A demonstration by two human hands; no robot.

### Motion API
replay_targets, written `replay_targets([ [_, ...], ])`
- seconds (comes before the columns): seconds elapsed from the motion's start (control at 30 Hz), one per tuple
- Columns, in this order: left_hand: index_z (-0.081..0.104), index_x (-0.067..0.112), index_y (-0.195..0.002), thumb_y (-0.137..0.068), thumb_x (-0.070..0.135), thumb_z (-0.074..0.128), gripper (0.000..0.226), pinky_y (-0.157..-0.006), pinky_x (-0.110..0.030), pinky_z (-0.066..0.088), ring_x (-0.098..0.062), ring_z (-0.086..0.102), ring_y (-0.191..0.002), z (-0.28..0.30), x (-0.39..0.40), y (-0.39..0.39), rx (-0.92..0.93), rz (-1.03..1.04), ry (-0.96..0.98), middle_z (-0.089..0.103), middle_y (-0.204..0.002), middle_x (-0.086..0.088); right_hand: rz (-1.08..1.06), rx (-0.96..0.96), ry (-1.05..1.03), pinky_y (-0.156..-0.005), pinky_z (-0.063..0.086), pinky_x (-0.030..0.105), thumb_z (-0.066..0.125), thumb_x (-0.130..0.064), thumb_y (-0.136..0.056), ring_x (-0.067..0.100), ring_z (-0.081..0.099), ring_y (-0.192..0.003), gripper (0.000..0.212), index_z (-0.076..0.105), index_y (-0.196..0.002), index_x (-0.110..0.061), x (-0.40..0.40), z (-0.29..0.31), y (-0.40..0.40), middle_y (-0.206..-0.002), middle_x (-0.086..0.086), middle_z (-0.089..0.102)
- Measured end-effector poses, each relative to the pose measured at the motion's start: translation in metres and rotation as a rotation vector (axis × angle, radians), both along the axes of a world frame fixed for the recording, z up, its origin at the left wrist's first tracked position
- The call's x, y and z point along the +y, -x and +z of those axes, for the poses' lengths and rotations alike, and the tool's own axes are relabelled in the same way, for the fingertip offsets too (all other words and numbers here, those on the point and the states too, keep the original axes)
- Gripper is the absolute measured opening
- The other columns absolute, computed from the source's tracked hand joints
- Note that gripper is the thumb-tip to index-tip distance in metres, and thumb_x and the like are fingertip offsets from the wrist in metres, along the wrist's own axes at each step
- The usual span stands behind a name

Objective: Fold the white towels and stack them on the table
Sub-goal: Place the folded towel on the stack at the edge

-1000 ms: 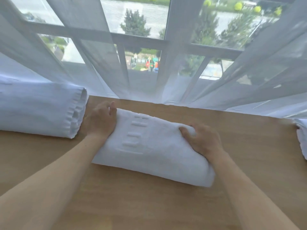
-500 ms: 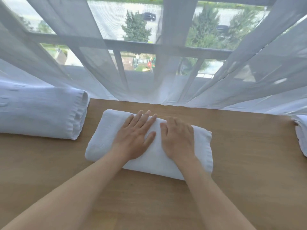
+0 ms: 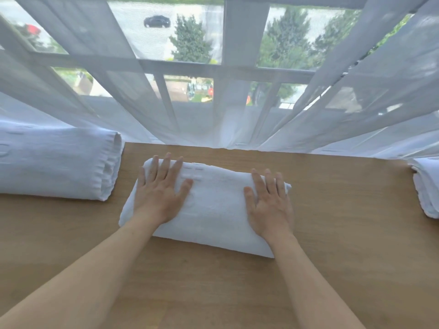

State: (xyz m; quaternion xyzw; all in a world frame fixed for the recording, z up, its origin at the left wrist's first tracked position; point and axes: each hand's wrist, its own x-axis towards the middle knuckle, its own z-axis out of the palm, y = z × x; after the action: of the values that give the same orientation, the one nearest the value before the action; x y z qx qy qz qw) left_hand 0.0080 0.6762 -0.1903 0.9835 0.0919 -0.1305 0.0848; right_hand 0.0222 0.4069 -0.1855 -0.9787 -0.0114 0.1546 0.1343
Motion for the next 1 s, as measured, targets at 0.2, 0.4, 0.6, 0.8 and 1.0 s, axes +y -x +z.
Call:
replay_targets([
  [0.2, -0.002, 0.047, -0.154, -0.081, 0.089, 0.021, 0.087, -0.108, -0.055, 0.031, -0.035, 0.033, -0.145, 0.011, 0.014, -0.003, 0.041, 0.455, 0.208, 0.01, -0.168, 0.003, -0.108, 0.017, -0.164, -0.122, 0.018, 0.043, 0.014, -0.05, -0.104, 0.009, -0.016, -0.152, 0.053, 0.012, -0.157, -0.044, 0.001, 0.006, 0.003, -0.167, -0.012, -0.01],
  [0.4, 0.043, 0.011, -0.135, -0.06, 0.103, 0.035, 0.119, -0.094, -0.046, 0.047, -0.034, 0.058, -0.119, 0.021, 0.027, 0.004, 0.121, 0.669, 0.243, 0.059, -0.131, -0.01, -0.603, 0.043, -0.478, -0.117, 0.023, 0.047, 0.046, -0.067, -0.092, 0.031, 0.022, -0.148, 0.084, 0.011, -0.158, -0.028, -0.01, 0.01, 0.009, -0.162, 0.007, 0.019],
  [0.6, 0.064, 0.007, -0.106, -0.043, 0.103, 0.054, 0.115, -0.076, -0.038, 0.05, -0.026, 0.065, -0.088, 0.024, 0.038, 0.014, 0.177, 0.802, 0.54, 0.068, -0.097, -0.005, -0.817, 0.245, -0.503, -0.1, 0.041, 0.043, 0.052, -0.087, -0.073, 0.035, 0.05, -0.126, 0.109, 0.038, -0.144, -0.006, -0.016, 0.012, 0.009, -0.14, 0.014, 0.051],
  [0.8, 0.069, 0.013, -0.111, -0.048, 0.089, 0.07, 0.099, -0.096, -0.047, 0.053, -0.027, 0.07, -0.097, 0.029, 0.05, 0.034, 0.194, 0.844, 0.983, 0.074, -0.107, -0.005, -0.808, 0.338, -0.588, -0.104, 0.046, 0.047, 0.056, -0.095, -0.057, 0.031, 0.057, -0.115, 0.118, 0.053, -0.135, -0.006, -0.026, 0.012, 0.017, -0.127, 0.007, 0.06],
  [1.0, 0.076, 0.032, -0.099, -0.062, 0.088, 0.061, 0.069, -0.09, -0.045, 0.057, -0.017, 0.073, -0.093, 0.053, 0.071, 0.057, 0.047, 0.625, 1.02, 0.077, -0.096, 0.008, -0.792, 0.25, -0.732, -0.104, 0.047, 0.049, 0.063, -0.084, -0.069, 0.028, 0.061, -0.112, 0.095, 0.051, -0.139, -0.021, -0.01, 0.035, 0.034, -0.127, 0.001, 0.062],
])
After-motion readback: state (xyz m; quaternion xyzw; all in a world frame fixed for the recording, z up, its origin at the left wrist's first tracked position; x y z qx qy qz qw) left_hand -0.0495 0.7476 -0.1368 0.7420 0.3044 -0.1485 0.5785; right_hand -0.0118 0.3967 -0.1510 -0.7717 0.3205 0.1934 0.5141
